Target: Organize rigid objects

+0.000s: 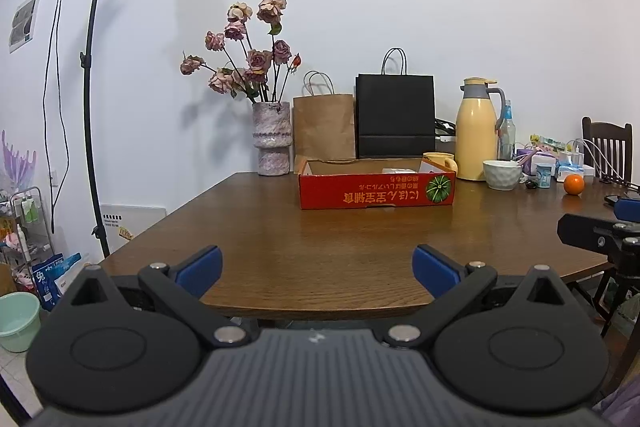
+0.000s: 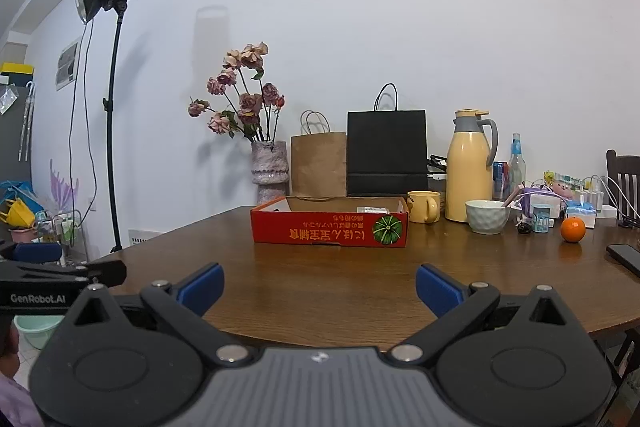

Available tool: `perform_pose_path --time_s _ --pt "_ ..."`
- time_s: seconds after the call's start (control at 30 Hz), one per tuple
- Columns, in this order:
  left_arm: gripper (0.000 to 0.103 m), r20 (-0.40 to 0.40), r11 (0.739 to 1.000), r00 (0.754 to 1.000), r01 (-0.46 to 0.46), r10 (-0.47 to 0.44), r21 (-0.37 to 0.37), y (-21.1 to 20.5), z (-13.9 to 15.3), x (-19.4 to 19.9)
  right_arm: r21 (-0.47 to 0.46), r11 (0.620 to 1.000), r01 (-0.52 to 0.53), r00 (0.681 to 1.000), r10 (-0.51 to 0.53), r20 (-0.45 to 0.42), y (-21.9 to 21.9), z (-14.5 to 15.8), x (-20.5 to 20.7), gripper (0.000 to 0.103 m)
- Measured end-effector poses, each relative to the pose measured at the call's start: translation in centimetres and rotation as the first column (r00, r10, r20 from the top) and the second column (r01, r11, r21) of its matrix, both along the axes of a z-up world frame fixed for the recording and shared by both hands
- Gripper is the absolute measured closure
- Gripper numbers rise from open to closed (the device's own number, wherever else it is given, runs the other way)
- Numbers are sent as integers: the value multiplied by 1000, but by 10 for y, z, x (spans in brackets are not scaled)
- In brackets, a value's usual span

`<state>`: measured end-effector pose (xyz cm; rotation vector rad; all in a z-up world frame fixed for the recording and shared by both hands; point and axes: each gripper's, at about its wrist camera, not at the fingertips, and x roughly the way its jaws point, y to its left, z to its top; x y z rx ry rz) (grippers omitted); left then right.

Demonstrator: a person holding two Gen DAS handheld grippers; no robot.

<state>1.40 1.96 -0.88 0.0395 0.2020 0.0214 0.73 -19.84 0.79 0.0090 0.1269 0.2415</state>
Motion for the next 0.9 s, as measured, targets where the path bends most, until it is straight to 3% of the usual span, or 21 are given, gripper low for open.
perform_pose_path --time_s 0.9 --pt "0 4 1000 1000 15 -15 3 -2 -1 1 5 1000 3 1000 -3 -21 -2 -5 6 0"
